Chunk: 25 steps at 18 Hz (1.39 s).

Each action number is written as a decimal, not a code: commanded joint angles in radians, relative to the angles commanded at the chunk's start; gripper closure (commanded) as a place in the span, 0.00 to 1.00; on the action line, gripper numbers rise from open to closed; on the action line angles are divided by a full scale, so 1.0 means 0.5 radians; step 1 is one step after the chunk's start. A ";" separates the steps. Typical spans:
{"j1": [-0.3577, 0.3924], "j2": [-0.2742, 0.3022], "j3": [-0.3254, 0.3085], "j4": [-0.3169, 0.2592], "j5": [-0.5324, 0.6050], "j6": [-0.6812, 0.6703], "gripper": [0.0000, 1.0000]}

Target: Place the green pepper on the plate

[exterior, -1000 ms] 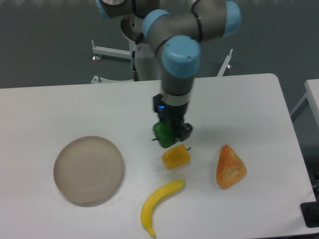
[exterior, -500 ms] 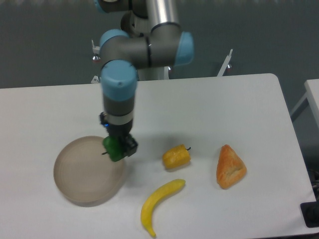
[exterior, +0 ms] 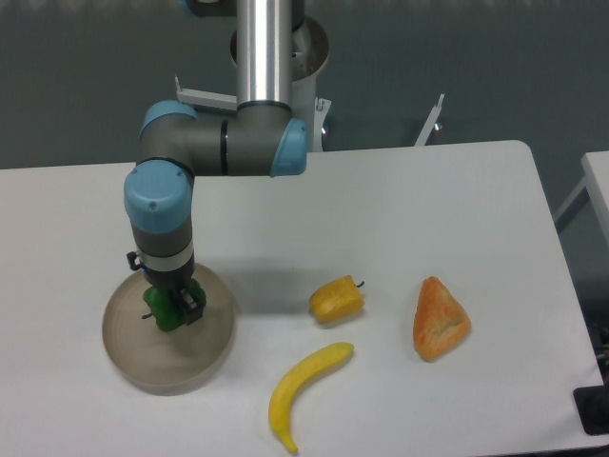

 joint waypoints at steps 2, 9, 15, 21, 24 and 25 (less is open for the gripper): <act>0.000 0.003 0.000 0.000 0.012 -0.003 0.00; 0.024 0.095 0.043 -0.006 0.183 0.015 0.00; 0.352 0.273 0.018 -0.113 0.411 0.272 0.00; 0.656 0.331 0.028 -0.390 0.356 0.730 0.00; 0.834 0.331 0.028 -0.429 0.118 0.739 0.00; 0.877 0.331 0.037 -0.457 0.083 0.758 0.00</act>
